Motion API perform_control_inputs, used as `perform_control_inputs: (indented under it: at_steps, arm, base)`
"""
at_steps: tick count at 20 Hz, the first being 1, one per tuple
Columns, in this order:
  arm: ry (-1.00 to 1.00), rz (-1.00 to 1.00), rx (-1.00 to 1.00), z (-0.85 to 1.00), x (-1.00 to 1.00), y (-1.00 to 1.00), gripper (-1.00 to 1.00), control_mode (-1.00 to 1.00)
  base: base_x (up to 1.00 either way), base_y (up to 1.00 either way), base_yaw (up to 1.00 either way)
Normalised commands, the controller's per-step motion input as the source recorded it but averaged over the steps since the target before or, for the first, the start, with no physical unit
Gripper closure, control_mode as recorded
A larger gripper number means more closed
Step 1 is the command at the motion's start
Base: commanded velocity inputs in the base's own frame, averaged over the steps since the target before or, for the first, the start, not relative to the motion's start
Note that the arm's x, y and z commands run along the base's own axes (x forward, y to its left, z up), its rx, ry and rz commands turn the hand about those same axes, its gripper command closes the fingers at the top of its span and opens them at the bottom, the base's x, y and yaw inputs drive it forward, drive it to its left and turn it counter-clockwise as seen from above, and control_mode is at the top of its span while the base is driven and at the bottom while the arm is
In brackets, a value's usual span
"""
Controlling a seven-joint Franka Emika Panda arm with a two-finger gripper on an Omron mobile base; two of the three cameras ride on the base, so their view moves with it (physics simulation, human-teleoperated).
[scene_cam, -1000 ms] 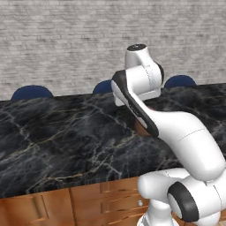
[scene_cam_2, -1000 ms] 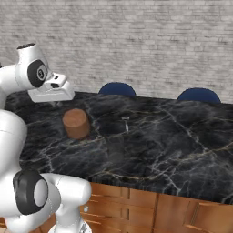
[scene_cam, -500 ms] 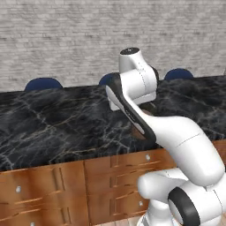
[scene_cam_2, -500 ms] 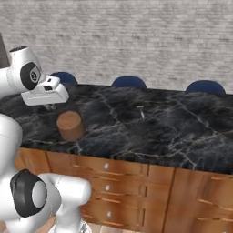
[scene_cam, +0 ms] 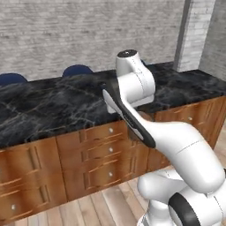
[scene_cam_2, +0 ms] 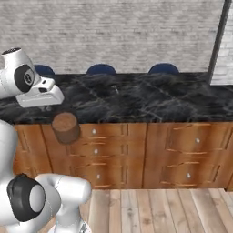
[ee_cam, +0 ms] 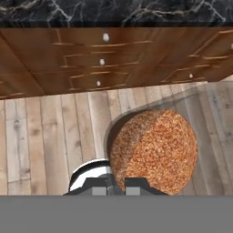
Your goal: Pick the jar and jar from the dining table and place them in the open cabinet. Close the cabinet after placing the objects.
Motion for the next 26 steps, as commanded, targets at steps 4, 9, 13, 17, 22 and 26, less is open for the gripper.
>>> perform_control_inputs:
  at_steps: [4,9,13,17,22,26]
  arm:
    - [0.0,0.0,0.0,0.0,0.0,0.0,1.0,1.0]
    - [0.0,0.0,0.0,0.0,0.0,0.0,1.0,1.0]
    - [0.0,0.0,0.0,0.0,0.0,0.0,1.0,1.0]
    - [0.0,0.0,0.0,0.0,0.0,0.0,1.0,1.0]
    - [0.0,0.0,0.0,0.0,0.0,0.0,1.0,1.0]
    - [0.0,0.0,0.0,0.0,0.0,0.0,1.0,1.0]
  base:
    - [-0.45,-0.07,-0.57]
    - [-0.1,-0.13,-0.65]
    - [0.02,-0.12,-0.71]
    - [0.12,-0.06,-0.71]
    - [0.42,-0.03,-0.61]
    - [0.75,0.0,-0.5]
